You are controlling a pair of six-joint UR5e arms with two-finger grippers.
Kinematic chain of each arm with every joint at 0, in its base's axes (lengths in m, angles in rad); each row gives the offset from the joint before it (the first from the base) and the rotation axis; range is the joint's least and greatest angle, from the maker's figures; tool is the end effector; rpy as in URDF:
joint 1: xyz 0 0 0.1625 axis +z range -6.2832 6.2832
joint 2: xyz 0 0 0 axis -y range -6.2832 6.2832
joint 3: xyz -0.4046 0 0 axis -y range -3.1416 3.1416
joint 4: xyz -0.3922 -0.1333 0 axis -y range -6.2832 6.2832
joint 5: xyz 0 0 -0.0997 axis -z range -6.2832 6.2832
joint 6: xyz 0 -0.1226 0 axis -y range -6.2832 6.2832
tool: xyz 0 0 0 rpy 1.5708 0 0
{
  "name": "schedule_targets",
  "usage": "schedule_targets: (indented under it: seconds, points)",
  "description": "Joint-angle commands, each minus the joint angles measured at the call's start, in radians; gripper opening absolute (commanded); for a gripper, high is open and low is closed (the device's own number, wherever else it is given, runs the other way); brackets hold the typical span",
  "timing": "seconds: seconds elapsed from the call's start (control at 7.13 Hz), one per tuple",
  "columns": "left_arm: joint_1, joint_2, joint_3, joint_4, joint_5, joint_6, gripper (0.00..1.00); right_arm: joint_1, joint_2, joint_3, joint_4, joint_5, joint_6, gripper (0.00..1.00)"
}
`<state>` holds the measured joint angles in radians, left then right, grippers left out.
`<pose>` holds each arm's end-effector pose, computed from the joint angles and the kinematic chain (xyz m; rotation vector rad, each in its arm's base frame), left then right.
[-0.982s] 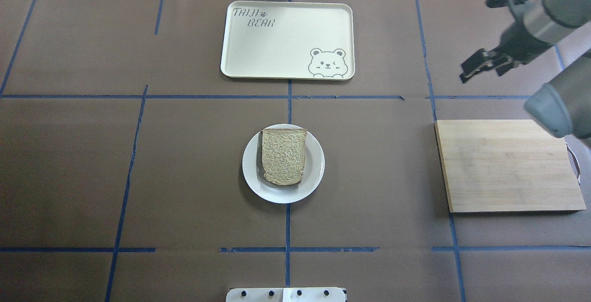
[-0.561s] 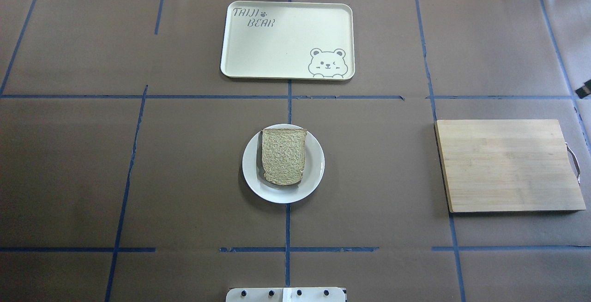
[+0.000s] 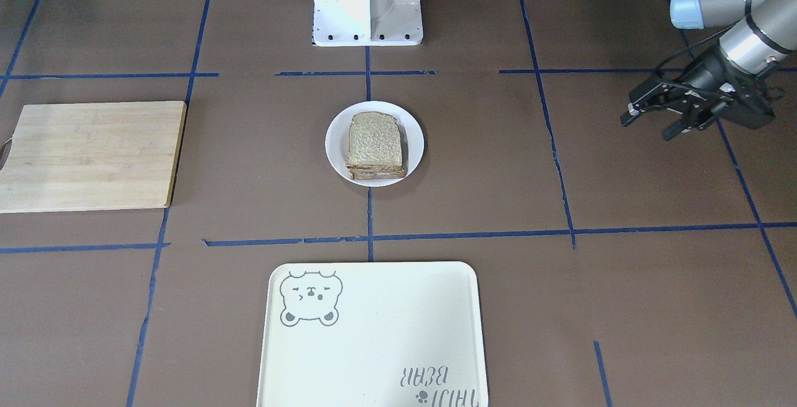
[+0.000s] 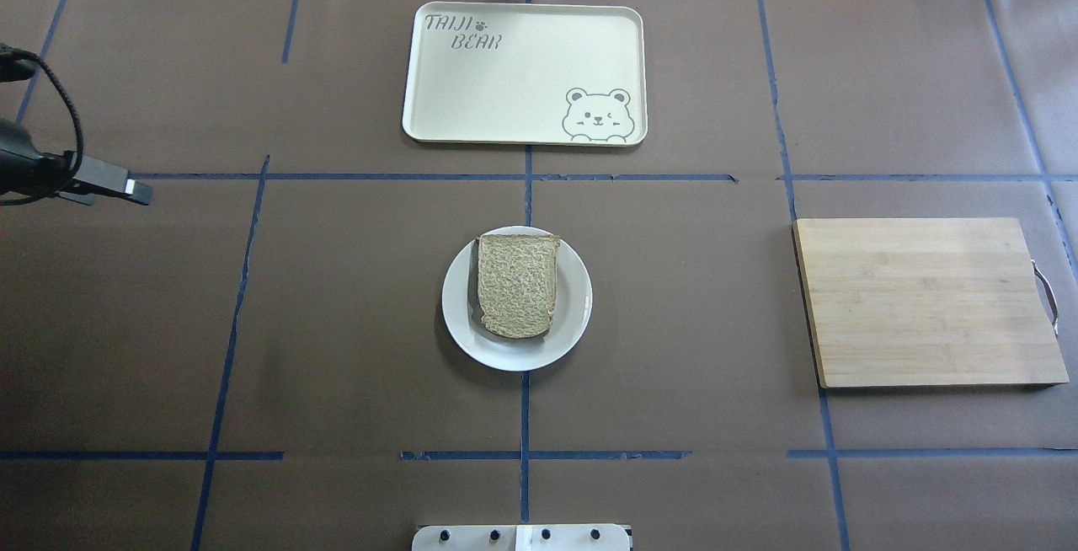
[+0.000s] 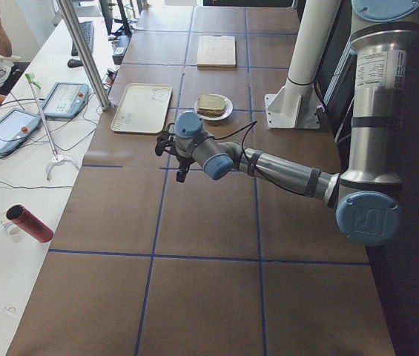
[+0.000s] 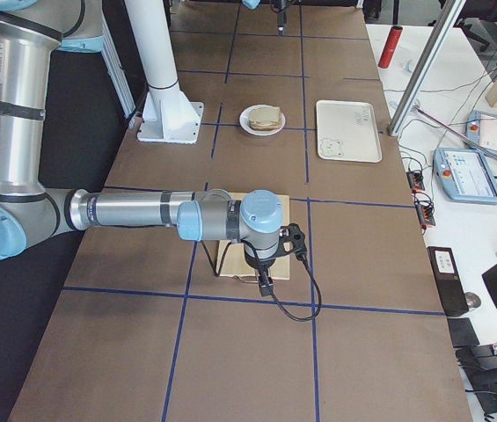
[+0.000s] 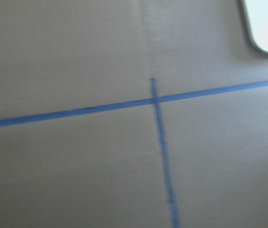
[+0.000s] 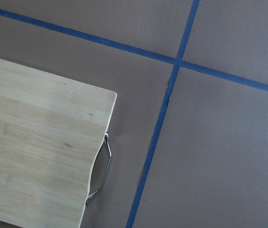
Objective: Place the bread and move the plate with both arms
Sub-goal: 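Bring the left gripper in and grip the rim of the white plate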
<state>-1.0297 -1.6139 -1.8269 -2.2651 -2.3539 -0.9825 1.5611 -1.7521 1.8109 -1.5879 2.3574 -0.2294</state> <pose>0.2274 -0.4693 0.4150 0.1848 1.1590 -0.0009 0.0424 -0.4222 0.6198 0.1258 -0.7794 -0.2430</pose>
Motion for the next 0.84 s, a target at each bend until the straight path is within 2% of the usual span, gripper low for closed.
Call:
schedule_targets:
  seconds: [0.0, 0.28, 0.42, 0.56, 0.7]
  points:
    - [0.2, -0.101, 0.014, -0.195, 0.207, -0.441, 1.0, 0.004, -0.004, 0.001, -0.004, 0.005, 0.009, 1.0]
    - [0.369, -0.164, 0.029, -0.316, 0.417, -0.636, 1.0, 0.004, -0.006, 0.001, -0.004, 0.014, 0.009, 1.0]
    - [0.473, -0.188, 0.058, -0.42, 0.561, -0.735, 1.0, 0.004, -0.006, 0.002, -0.004, 0.014, 0.009, 1.0]
    - [0.593, -0.207, 0.093, -0.507, 0.746, -0.78, 1.0, 0.004, -0.006, 0.002, -0.004, 0.014, 0.009, 1.0]
    - [0.658, -0.234, 0.127, -0.53, 0.833, -0.783, 1.0, 0.004, -0.006, 0.002, -0.004, 0.014, 0.009, 1.0]
